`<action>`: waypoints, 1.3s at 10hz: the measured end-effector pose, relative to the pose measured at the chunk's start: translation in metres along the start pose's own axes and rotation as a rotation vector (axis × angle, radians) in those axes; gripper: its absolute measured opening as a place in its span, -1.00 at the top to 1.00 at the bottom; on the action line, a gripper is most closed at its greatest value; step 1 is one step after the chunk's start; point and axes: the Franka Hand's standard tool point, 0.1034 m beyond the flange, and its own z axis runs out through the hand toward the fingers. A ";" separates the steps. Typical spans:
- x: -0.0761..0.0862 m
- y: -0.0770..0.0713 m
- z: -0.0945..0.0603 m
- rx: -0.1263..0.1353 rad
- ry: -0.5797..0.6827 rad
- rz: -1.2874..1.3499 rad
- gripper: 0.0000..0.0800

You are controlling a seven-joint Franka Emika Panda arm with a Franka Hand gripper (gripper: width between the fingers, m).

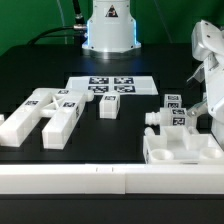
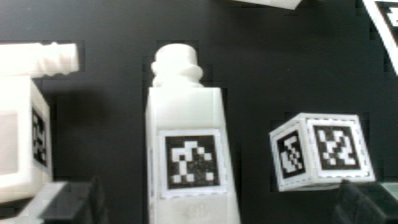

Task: Assemble chair

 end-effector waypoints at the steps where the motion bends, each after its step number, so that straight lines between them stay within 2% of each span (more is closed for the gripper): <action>1: 0.001 0.000 0.001 -0.002 0.003 -0.002 -0.62; 10: 0.017 -0.001 0.020 -0.003 0.018 -0.022 -0.60; 11: 0.018 -0.001 0.020 -0.002 0.018 -0.023 -0.19; 12: 0.018 -0.001 0.021 -0.001 0.017 -0.024 -0.19; 13: 0.018 -0.001 0.021 0.000 0.016 -0.023 0.20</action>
Offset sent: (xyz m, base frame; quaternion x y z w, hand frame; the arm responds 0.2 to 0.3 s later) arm 0.0055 0.0034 -0.0051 -0.0064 0.0127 -0.0044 0.9999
